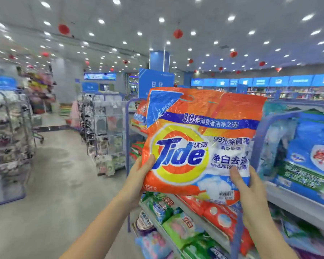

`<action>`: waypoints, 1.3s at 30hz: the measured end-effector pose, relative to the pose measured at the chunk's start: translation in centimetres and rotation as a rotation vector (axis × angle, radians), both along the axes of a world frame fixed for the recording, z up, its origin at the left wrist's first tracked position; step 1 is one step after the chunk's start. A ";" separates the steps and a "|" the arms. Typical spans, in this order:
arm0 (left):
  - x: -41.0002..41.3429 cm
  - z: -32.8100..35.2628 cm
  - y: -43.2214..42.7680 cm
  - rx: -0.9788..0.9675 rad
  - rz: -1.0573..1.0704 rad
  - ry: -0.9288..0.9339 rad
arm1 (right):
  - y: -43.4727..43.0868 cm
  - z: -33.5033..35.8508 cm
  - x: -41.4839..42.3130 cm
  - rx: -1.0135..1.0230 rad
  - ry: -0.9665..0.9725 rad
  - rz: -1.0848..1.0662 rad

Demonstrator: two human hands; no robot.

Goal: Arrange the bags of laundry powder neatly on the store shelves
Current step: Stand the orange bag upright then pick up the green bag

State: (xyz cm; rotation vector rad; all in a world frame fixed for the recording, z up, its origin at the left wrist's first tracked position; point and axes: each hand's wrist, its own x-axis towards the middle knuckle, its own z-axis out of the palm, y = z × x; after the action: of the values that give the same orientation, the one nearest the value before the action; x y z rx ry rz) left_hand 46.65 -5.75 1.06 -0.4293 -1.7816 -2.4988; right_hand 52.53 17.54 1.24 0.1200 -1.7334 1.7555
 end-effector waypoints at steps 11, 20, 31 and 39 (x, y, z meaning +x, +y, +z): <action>-22.1 0.7 -4.6 -0.136 0.119 0.080 | -5.7 0.3 -20.9 -0.081 -0.002 -0.003; -40.9 2.3 -3.5 -0.289 0.143 0.164 | -4.5 2.2 -36.4 0.005 -0.080 -0.039; -59.5 3.7 0.8 -0.415 -0.166 0.214 | -4.2 4.3 -46.7 0.112 -0.161 -0.373; -65.0 -0.8 0.1 -0.627 -0.423 0.255 | -5.9 -0.6 -49.4 0.160 -0.408 -0.447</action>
State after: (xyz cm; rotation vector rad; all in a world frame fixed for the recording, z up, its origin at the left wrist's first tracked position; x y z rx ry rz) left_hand -18.40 -5.62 0.29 -1.1996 -2.5311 -1.8856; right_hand 3.16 11.64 0.65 -0.5527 -1.9911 1.3721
